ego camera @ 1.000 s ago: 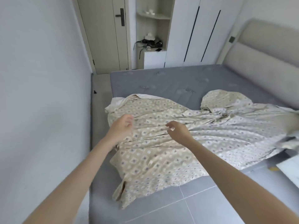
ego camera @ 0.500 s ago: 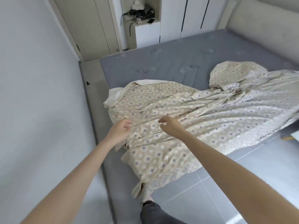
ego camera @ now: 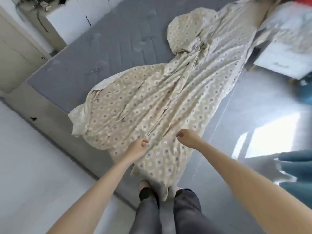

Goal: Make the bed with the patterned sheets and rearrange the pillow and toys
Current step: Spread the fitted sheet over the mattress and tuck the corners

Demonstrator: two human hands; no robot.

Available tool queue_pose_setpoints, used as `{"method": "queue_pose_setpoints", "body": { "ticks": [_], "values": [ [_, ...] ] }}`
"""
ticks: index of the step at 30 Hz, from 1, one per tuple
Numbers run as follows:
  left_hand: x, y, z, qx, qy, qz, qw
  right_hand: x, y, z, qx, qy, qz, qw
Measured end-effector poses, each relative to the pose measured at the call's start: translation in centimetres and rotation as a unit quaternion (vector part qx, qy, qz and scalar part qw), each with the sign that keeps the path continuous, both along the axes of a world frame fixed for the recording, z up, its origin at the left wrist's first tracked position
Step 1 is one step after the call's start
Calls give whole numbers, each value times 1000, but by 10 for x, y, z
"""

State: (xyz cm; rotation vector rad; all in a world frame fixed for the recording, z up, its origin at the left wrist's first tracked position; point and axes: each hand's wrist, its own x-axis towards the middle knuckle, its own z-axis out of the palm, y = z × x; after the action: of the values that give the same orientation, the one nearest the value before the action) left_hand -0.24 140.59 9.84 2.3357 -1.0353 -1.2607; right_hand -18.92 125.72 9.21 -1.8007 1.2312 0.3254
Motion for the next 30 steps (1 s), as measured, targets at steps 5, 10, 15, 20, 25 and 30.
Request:
{"method": "queue_pose_setpoints", "body": {
  "ticks": [5,10,15,20,25,30],
  "values": [
    [0,-36,-8,6,17,-101,995,-37,14,-9,10,27,-115,993],
    [-21,-77,-17,24,33,-178,983,-69,25,-18,26,39,-204,978],
    [-49,-102,-33,41,21,-234,971,-90,36,-29,43,22,-269,962],
    [-67,-109,-60,76,6,-318,945,-102,65,-58,94,22,-327,940],
    [-55,-115,-99,103,-58,-421,899,-87,106,-95,120,29,-395,910],
    [-26,-121,-140,146,-81,-449,878,-52,149,-139,146,47,-495,855]
  ]
}}
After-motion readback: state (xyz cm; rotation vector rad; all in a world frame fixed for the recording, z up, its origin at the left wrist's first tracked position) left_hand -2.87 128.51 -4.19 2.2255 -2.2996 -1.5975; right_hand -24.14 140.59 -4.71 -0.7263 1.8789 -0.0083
